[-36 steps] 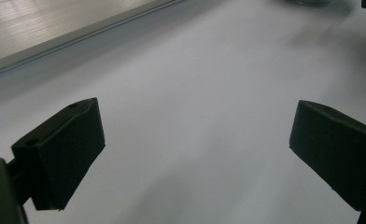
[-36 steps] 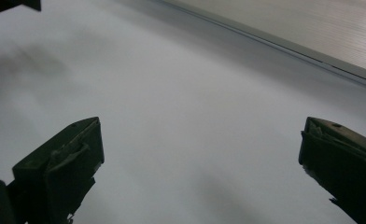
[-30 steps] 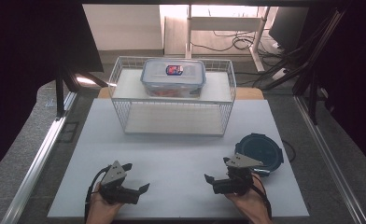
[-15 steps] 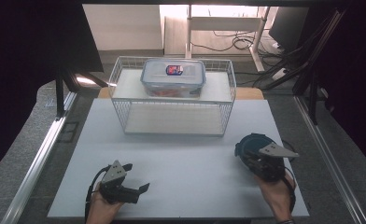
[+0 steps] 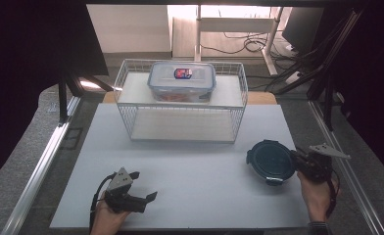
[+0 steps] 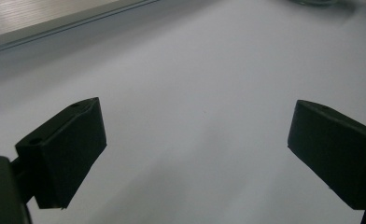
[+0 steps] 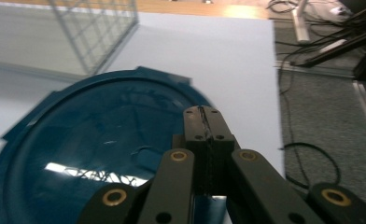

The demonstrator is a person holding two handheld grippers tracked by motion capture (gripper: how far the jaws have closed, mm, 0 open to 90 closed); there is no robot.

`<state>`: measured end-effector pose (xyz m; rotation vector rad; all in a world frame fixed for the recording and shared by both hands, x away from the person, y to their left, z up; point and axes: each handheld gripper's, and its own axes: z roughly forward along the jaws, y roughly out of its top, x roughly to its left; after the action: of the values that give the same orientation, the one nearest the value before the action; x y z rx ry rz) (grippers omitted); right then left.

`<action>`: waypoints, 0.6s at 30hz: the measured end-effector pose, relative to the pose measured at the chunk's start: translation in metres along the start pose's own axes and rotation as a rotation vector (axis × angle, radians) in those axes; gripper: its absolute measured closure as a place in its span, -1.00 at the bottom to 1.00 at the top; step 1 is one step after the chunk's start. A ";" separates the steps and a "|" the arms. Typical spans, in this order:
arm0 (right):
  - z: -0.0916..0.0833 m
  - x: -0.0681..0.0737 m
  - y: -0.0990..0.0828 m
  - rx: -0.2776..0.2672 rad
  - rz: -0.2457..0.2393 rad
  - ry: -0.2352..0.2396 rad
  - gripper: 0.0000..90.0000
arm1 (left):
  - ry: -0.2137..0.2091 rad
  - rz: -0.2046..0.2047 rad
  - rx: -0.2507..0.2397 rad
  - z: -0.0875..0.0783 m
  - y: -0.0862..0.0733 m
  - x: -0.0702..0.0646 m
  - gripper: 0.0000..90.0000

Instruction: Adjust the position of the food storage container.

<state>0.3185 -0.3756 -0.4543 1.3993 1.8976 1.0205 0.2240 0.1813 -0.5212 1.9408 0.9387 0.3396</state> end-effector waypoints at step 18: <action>0.036 -0.015 0.003 0.085 -0.023 -0.096 0.99 | -0.013 -0.027 -0.001 0.001 -0.001 0.003 -0.91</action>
<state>0.3533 -0.3803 -0.4719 1.4440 1.9019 0.8557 0.2265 0.1832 -0.5233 1.9250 0.9556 0.3116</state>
